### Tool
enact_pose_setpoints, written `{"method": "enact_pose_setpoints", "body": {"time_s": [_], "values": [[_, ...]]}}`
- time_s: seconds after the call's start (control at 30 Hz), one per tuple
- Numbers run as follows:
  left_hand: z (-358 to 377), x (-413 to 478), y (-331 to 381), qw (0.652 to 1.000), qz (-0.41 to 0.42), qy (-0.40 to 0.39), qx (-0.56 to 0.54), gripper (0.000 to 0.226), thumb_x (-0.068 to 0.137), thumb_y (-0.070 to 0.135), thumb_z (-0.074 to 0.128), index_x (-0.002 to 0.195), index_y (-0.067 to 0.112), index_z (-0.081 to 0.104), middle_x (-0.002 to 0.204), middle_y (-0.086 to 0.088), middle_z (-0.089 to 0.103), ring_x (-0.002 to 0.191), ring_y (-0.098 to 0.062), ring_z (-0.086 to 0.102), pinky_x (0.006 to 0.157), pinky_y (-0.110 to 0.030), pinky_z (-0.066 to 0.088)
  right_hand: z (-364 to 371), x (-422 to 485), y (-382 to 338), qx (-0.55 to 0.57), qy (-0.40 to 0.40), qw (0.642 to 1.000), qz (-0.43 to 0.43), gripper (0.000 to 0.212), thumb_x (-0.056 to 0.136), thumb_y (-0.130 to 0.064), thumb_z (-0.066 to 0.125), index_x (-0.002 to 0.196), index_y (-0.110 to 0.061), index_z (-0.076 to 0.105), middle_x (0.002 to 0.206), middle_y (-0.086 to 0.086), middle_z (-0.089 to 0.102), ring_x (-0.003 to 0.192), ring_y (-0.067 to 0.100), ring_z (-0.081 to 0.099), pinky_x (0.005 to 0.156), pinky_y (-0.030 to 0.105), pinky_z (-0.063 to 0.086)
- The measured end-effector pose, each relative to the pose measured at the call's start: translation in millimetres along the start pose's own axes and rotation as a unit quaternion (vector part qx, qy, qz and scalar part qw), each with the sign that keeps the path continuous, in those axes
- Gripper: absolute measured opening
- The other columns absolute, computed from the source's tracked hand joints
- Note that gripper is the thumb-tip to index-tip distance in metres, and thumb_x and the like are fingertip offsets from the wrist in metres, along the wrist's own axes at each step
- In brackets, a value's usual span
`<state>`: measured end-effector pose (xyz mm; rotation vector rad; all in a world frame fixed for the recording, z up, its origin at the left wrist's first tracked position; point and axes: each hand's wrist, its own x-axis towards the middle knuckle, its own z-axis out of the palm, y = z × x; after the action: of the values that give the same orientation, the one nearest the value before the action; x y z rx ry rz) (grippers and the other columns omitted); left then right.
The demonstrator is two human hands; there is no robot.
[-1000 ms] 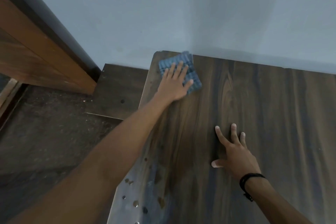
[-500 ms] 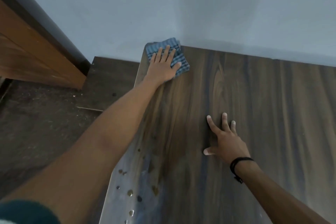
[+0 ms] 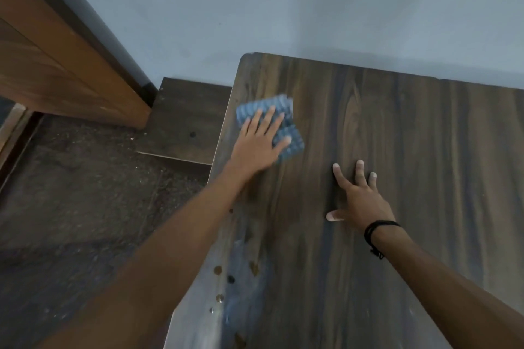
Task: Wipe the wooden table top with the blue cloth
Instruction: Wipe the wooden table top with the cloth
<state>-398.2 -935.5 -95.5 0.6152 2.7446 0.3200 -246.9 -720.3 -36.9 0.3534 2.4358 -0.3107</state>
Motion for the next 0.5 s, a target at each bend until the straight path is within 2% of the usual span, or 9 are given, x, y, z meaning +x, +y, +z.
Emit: {"method": "enact_pose_setpoints", "body": {"time_s": [0.1,0.2,0.33,0.43,0.5], "values": [[-34.4,75.8,-5.7,0.999,-0.027,-0.037,-0.014,0.075,0.102,0.068,0.013,0.161,0.028,-0.009,0.167,0.001,-0.022,0.153,-0.025,-0.021,0.124,-0.046,-0.011,0.2,1.0,0.7,-0.007,0.003,1.0,-0.001,0.121,0.078,-0.045,0.081,0.156,-0.045,-0.011,0.163,0.006,-0.028,0.152,0.039,-0.012,0.11,0.055,0.036],[-32.5,84.5,-0.3,0.998,-0.037,-0.038,-0.018,0.073,0.103,0.066,0.015,0.162,0.028,-0.006,0.168,0.0,-0.019,0.154,-0.024,-0.02,0.124,-0.046,-0.011,1.9,0.6,1.6,-0.005,0.001,1.0,0.001,0.121,0.078,-0.044,0.082,0.156,-0.045,-0.01,0.163,0.006,-0.028,0.152,0.039,-0.011,0.111,0.057,0.034],[7.6,-8.6,22.1,1.0,0.002,-0.009,-0.022,0.071,0.103,0.063,0.014,0.162,0.026,-0.003,0.168,0.0,-0.015,0.154,-0.022,-0.017,0.125,-0.044,-0.009,3.5,-0.8,-0.1,-0.002,0.002,1.0,0.002,0.121,0.078,-0.043,0.082,0.157,-0.044,-0.009,0.163,0.007,-0.027,0.151,0.041,-0.012,0.112,0.058,0.032],[37.3,-92.6,25.5,0.999,0.029,0.019,-0.006,0.069,0.103,0.062,0.02,0.162,0.027,0.011,0.17,0.002,0.0,0.156,-0.021,-0.006,0.125,-0.041,-0.004,3.8,-0.8,-1.3,-0.001,0.003,1.0,-0.001,0.121,0.078,-0.042,0.082,0.157,-0.042,-0.01,0.163,0.009,-0.028,0.151,0.041,-0.012,0.111,0.058,0.032],[42.1,-109.6,19.2,0.999,0.029,0.013,0.0,0.068,0.103,0.063,0.025,0.161,0.029,0.017,0.17,0.004,0.007,0.156,-0.02,0.0,0.124,-0.039,-0.003,2.2,-0.9,-1.4,-0.001,-0.002,1.0,0.002,0.121,0.079,-0.042,0.082,0.157,-0.042,-0.011,0.162,0.009,-0.029,0.151,0.041,-0.013,0.11,0.059,0.034]]}}
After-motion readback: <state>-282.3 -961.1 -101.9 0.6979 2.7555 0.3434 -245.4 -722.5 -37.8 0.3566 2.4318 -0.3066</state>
